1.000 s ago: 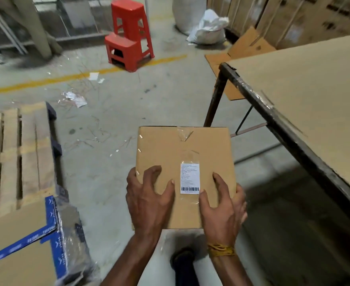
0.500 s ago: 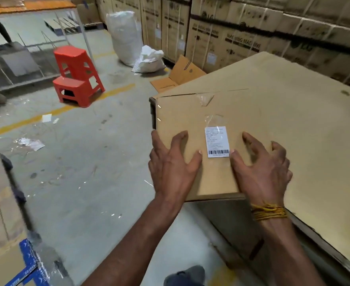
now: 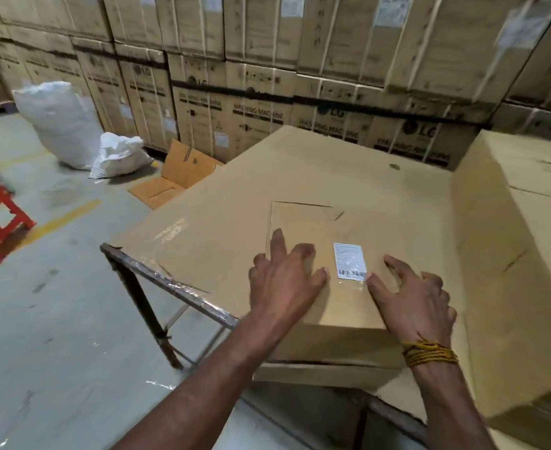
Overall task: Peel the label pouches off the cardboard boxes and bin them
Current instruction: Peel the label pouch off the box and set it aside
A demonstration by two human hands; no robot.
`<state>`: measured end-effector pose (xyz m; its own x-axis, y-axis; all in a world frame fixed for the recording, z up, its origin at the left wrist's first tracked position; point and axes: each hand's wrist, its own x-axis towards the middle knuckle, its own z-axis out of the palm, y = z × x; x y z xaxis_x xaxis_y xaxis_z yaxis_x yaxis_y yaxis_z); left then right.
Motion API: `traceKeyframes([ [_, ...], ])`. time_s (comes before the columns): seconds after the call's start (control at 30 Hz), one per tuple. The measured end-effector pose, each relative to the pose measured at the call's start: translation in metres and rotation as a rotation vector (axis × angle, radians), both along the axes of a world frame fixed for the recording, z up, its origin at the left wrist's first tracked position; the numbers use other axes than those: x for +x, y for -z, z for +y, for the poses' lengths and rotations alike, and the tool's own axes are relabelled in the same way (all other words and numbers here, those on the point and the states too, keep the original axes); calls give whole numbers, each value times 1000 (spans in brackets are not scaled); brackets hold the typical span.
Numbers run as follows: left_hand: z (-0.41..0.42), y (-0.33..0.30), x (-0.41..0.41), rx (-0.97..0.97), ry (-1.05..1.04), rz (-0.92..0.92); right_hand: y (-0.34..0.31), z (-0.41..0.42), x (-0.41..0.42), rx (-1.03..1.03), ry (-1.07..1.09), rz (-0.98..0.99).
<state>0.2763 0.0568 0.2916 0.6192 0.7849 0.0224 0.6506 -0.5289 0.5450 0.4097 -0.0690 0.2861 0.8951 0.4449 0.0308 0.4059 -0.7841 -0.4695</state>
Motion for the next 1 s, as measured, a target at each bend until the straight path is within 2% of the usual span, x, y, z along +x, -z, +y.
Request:
traceKeyframes([
  [0.13,14,-1,30,-18,91,54,1,6,33,-37,29,27],
  [0.27,22,7,53,-17,160,66,-1,18,52,14,40,6],
  [0.4,32,9,71,66,261,97,2,31,63,108,-105,-104],
  [0.57,63,7,88,54,383,46,1,54,93,139,-254,-50],
  [0.77,113,4,133,93,513,8,-7,75,115,27,-228,-15],
  [1.0,146,10,174,165,596,44,-6,83,122,-50,-228,-26],
])
